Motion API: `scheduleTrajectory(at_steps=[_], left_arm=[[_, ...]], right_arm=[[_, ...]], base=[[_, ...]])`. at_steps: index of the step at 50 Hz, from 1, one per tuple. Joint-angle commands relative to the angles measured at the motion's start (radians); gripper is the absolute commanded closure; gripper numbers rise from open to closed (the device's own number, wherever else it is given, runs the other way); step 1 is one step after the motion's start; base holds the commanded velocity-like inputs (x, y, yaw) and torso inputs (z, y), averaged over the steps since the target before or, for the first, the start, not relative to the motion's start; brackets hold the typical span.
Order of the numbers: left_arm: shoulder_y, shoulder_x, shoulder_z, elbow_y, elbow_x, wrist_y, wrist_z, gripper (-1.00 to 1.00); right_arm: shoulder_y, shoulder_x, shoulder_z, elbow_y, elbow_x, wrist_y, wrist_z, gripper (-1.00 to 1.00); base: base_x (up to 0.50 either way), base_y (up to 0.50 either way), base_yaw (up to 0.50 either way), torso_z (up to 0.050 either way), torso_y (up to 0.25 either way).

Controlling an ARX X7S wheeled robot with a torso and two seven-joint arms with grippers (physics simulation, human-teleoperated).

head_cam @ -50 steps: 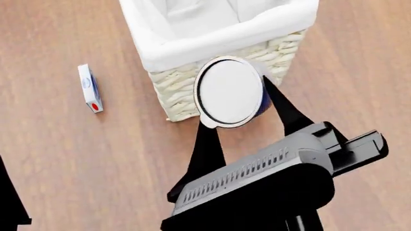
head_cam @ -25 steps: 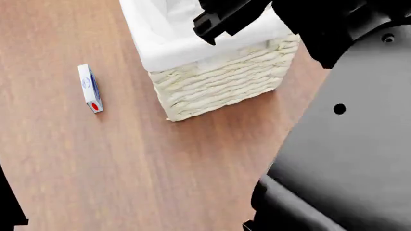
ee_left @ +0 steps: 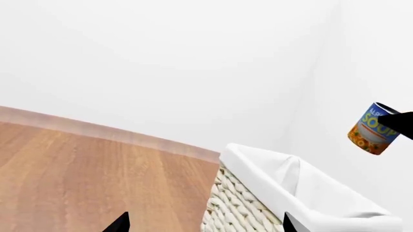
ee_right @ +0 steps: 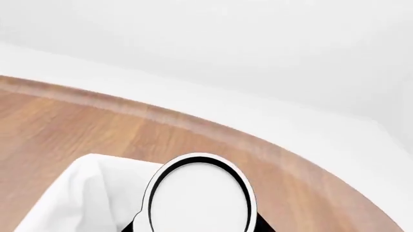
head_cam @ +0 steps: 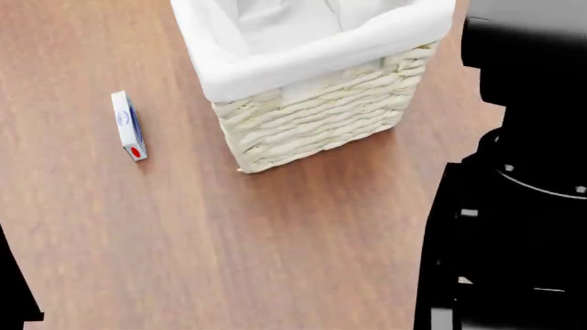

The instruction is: Pick up the alphabet soup and the cream cheese box, and put them in the basket.

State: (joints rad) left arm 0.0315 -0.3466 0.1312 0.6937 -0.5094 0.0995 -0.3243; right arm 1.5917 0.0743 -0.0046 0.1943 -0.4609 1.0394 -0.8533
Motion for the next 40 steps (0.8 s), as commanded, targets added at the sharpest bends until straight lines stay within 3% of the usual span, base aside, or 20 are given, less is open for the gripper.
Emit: scheduleTrajectory(at_steps=[1, 38, 39, 40], left_arm=[[0.004, -0.006, 0.001, 0.005, 0.0, 0.004, -0.004, -1.0], [0.018, -0.02, 0.002, 0.013, -0.001, 0.016, -0.015, -1.0], [0.019, -0.02, 0.003, 0.014, 0.0, 0.016, -0.015, -1.0], [0.019, -0.021, 0.003, 0.014, 0.0, 0.017, -0.015, -1.0]], right_arm=[[0.055, 0.008, 0.01, 0.114, 0.035, -0.022, 0.017, 1.0], [0.036, 0.02, -0.041, 0.133, 0.084, -0.02, 0.008, 1.0], [0.054, 0.02, -0.044, 0.15, 0.085, -0.015, 0.007, -1.0], [0.059, 0.021, -0.048, 0.154, 0.085, -0.015, 0.006, -1.0]], base=[[0.0, 0.0, 0.0, 0.0, 0.0], [0.0, 0.0, 0.0, 0.0, 0.001], [0.0, 0.0, 0.0, 0.0, 0.0], [0.0, 0.0, 0.0, 0.0, 0.0]])
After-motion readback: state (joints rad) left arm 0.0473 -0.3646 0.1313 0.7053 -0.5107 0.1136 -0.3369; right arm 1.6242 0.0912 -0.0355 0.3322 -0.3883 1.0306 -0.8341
